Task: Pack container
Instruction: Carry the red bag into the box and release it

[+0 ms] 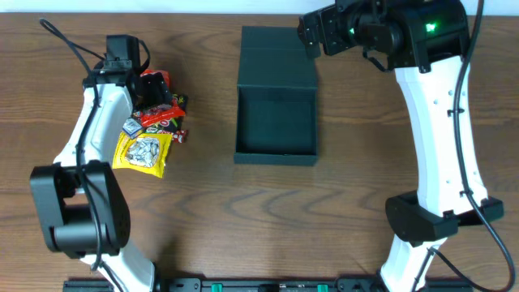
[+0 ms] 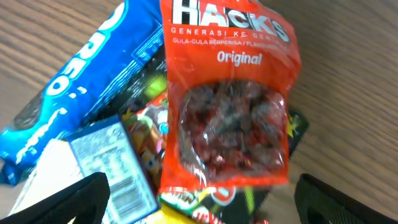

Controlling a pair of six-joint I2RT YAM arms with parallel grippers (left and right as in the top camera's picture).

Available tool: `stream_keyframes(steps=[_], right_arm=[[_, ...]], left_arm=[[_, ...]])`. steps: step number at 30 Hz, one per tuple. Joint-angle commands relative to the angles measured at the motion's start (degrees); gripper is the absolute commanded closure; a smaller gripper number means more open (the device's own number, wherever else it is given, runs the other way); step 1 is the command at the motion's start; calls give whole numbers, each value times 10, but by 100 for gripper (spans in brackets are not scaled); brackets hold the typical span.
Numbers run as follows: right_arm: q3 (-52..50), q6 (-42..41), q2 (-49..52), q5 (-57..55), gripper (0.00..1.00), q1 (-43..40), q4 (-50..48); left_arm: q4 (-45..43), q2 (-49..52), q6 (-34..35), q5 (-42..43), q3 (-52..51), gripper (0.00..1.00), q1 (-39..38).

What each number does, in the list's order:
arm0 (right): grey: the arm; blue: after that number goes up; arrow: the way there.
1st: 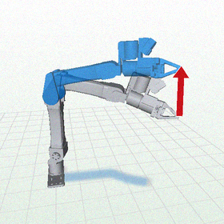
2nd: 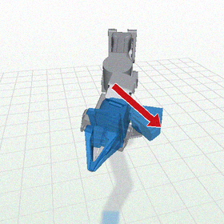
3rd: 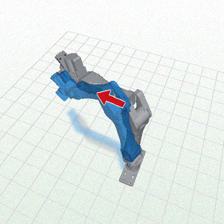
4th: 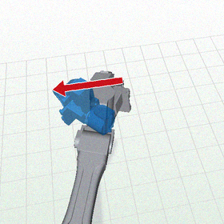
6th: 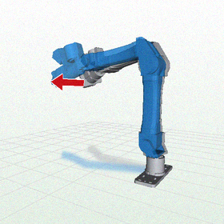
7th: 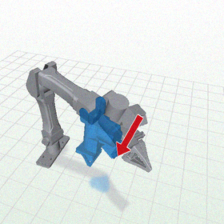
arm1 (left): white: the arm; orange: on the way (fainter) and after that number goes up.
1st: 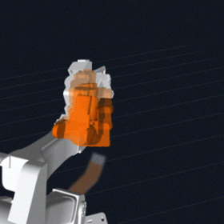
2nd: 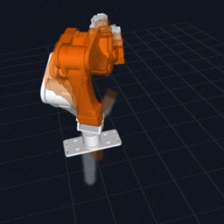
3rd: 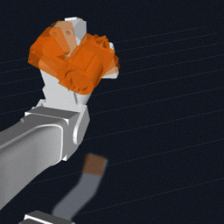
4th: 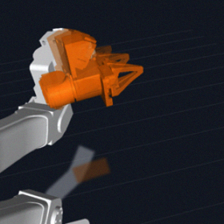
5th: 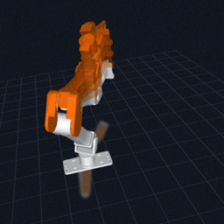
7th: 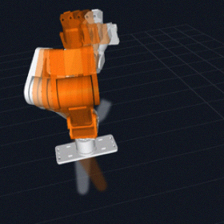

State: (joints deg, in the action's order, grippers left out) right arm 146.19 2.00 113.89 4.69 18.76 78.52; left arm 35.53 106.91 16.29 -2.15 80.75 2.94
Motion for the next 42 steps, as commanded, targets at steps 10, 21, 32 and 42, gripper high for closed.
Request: stream_keyframes(steps=[10, 21, 32, 42], right_arm=[[0, 13, 1, 1, 1, -3, -1], [0, 13, 1, 1, 1, -3, 1], [0, 13, 1, 0, 1, -3, -1], [1, 13, -56, -50, 1, -24, -21]], left_arm=[[-81, 93, 21, -4, 10, 4, 0], [-133, 118, 21, 32, 11, 41, 0], [-118, 90, 21, 32, 42, 67, -1], [-70, -10, 2, 33, 79, 94, -47]])
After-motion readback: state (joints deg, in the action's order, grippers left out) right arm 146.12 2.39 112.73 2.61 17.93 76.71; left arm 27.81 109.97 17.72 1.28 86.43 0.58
